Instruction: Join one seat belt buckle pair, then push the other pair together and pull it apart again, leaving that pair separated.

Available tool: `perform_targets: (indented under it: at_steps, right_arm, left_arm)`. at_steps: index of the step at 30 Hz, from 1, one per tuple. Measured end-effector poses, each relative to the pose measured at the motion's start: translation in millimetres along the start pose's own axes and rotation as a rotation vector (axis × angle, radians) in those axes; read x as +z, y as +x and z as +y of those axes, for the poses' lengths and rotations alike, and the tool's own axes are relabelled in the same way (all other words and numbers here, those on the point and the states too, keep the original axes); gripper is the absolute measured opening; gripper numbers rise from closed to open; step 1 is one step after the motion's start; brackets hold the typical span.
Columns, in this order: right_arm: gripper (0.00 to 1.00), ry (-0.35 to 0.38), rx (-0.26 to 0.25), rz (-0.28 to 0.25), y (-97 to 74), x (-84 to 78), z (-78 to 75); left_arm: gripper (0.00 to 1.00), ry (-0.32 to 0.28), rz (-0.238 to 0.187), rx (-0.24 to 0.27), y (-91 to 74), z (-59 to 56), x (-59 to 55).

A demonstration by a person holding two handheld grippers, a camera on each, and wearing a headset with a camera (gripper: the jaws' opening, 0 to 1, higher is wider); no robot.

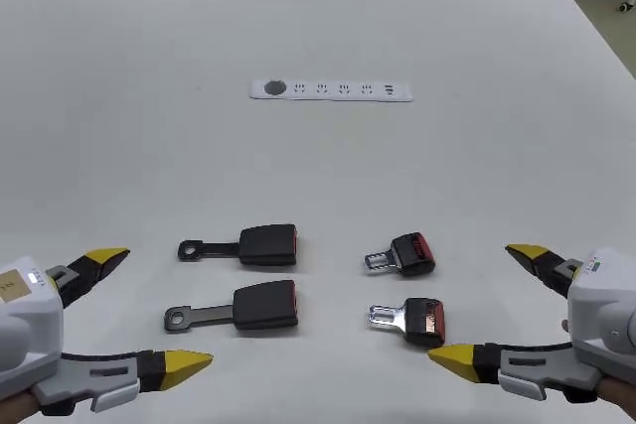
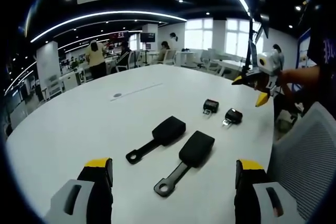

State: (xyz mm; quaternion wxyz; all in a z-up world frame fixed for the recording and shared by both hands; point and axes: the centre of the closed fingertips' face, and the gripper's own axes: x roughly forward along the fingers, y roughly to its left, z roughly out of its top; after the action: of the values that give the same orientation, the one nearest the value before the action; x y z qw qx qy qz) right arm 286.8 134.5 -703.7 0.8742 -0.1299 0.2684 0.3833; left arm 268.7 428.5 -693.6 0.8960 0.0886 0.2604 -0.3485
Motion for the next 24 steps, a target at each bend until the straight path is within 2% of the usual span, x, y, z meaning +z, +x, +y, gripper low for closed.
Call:
perform_targets:
  at_steps: [24]
  right_arm:
    - [0.99, -0.014, 0.003, 0.007, 1.0, 1.8, -2.6]
  left_arm:
    - [0.99, 0.006, 0.0, -0.003, 1.0, -1.6, 5.8]
